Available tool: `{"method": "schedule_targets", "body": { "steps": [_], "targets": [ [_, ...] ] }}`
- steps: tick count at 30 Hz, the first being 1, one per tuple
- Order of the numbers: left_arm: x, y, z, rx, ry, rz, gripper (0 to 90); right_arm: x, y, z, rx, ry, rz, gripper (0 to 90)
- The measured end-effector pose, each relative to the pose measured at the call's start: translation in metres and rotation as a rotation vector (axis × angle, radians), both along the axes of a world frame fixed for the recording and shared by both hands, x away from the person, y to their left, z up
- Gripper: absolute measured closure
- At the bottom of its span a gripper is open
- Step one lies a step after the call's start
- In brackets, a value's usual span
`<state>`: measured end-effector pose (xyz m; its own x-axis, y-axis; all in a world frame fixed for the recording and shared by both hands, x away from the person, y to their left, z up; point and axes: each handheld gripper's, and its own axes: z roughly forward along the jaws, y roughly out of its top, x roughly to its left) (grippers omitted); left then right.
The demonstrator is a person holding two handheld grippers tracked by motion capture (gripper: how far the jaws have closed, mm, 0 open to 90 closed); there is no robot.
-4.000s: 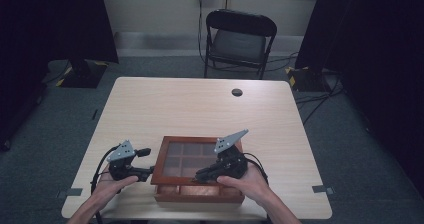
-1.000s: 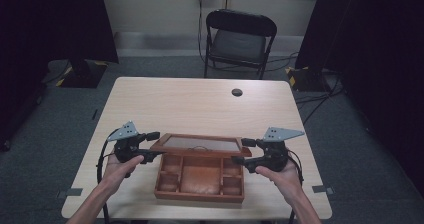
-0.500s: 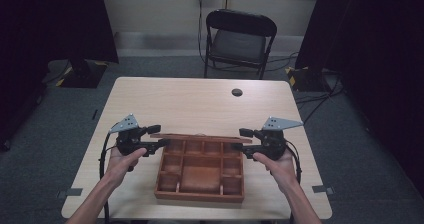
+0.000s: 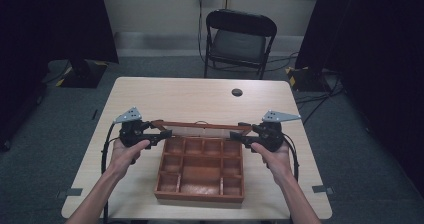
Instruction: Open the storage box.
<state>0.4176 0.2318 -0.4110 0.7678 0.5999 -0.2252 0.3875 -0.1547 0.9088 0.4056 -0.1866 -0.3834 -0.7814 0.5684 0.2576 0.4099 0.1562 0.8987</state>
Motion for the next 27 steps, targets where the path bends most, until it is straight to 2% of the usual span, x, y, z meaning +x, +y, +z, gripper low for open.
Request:
{"method": "schedule_targets", "body": {
  "steps": [5, 10, 17, 22, 27],
  "targets": [
    [0.005, -0.005, -0.001, 0.007, 0.003, -0.004, 36.8, 0.004, 0.001, -0.003, -0.013, -0.004, -0.010, 44.5],
    [0.009, -0.009, -0.003, -0.004, 0.005, 0.001, 35.5, 0.009, 0.002, -0.007, -0.023, -0.009, -0.026, 45.6],
    [0.014, -0.008, -0.007, 0.004, 0.013, 0.015, 35.5, 0.016, 0.002, -0.012, -0.026, 0.006, -0.046, 43.9],
    [0.017, -0.008, -0.008, 0.032, 0.013, 0.010, 41.1, 0.022, 0.004, -0.018, -0.029, 0.017, -0.059, 44.3],
    [0.020, -0.012, -0.005, 0.030, 0.008, -0.004, 44.7, 0.027, 0.006, -0.023, -0.040, 0.016, -0.069, 45.4]
  ]
}}
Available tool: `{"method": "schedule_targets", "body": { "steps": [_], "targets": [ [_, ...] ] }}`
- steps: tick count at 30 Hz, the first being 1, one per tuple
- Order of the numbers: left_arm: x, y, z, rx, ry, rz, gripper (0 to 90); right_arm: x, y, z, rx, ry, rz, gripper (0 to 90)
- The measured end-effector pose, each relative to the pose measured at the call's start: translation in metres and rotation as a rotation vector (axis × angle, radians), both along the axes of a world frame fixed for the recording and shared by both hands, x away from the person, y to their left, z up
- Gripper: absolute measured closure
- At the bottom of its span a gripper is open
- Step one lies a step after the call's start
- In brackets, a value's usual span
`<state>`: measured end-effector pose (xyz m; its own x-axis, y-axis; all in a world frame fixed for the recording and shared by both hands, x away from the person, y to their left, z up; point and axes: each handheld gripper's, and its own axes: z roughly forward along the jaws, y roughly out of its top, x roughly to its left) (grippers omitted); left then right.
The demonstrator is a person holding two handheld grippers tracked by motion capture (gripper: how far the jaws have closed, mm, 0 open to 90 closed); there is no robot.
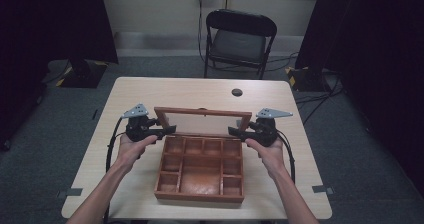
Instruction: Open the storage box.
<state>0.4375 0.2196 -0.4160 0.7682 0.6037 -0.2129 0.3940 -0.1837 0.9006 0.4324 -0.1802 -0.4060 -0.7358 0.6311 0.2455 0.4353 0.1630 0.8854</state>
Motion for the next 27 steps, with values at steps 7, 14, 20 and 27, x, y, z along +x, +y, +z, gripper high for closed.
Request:
{"method": "schedule_targets", "body": {
  "steps": [7, 14, 20, 27],
  "targets": [
    [0.004, -0.005, -0.001, 0.013, -0.007, 0.005, 43.5, 0.004, 0.000, -0.003, 0.003, 0.004, -0.012, 46.4],
    [0.008, -0.006, -0.005, 0.024, -0.012, 0.008, 42.7, 0.009, 0.000, -0.008, 0.001, 0.006, -0.017, 46.8],
    [0.012, -0.005, -0.007, 0.009, 0.000, 0.015, 47.6, 0.011, 0.001, -0.009, 0.001, 0.009, -0.023, 47.0],
    [0.016, -0.005, -0.011, 0.005, 0.007, 0.023, 49.3, 0.016, 0.001, -0.013, -0.004, 0.015, -0.029, 47.8]
  ]
}}
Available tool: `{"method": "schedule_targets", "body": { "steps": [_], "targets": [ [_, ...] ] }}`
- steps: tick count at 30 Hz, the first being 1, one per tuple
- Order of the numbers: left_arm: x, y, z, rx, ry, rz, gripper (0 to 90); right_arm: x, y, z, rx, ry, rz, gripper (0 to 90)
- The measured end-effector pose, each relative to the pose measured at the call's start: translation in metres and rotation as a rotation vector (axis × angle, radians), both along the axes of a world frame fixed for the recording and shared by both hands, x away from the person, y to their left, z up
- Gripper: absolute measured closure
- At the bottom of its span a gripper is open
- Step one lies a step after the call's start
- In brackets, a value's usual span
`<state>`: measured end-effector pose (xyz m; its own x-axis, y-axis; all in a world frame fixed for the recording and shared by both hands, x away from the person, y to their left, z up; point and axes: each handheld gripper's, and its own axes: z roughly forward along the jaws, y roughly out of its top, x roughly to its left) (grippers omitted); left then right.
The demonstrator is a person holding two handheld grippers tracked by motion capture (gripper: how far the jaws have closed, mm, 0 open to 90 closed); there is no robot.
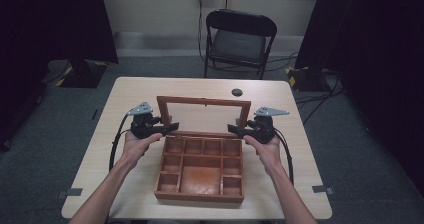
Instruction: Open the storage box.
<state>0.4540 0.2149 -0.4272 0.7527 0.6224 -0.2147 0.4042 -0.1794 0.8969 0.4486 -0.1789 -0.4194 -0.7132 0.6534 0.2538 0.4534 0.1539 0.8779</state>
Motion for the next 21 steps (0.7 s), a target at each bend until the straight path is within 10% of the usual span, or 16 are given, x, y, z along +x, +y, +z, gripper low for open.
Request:
{"method": "schedule_targets", "body": {
  "steps": [21],
  "targets": [
    [0.007, 0.001, -0.007, -0.031, 0.022, 0.028, 50.4, 0.015, 0.002, -0.007, 0.023, -0.012, -0.035, 47.9]
  ]
}}
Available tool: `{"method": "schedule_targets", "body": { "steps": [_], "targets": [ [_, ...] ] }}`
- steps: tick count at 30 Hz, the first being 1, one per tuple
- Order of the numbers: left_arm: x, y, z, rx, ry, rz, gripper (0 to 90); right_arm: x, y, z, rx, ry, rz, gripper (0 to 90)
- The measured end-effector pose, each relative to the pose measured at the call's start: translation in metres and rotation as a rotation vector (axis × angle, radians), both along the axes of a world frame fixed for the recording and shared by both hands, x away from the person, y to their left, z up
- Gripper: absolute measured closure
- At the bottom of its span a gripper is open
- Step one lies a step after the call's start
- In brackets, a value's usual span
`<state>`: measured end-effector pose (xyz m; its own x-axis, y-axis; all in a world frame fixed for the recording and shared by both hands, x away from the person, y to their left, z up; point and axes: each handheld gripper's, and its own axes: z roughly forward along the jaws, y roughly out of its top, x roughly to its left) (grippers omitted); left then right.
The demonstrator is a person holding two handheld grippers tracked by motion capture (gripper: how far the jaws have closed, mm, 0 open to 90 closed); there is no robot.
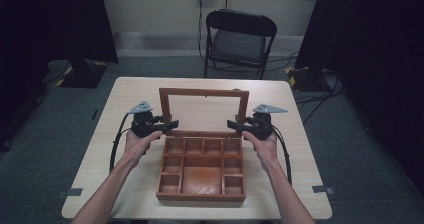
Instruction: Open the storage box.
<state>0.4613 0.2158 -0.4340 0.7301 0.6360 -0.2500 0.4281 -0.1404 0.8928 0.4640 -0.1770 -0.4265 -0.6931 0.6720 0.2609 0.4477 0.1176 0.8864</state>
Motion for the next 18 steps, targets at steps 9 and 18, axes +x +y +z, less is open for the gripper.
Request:
{"method": "schedule_targets", "body": {
  "steps": [9, 18],
  "targets": [
    [0.001, -0.001, -0.004, 0.010, 0.008, 0.016, 49.1, 0.004, 0.000, -0.003, 0.007, -0.004, -0.013, 48.4],
    [0.004, 0.002, -0.011, 0.006, 0.033, 0.025, 50.4, 0.009, 0.001, -0.007, 0.010, 0.013, -0.025, 45.3]
  ]
}}
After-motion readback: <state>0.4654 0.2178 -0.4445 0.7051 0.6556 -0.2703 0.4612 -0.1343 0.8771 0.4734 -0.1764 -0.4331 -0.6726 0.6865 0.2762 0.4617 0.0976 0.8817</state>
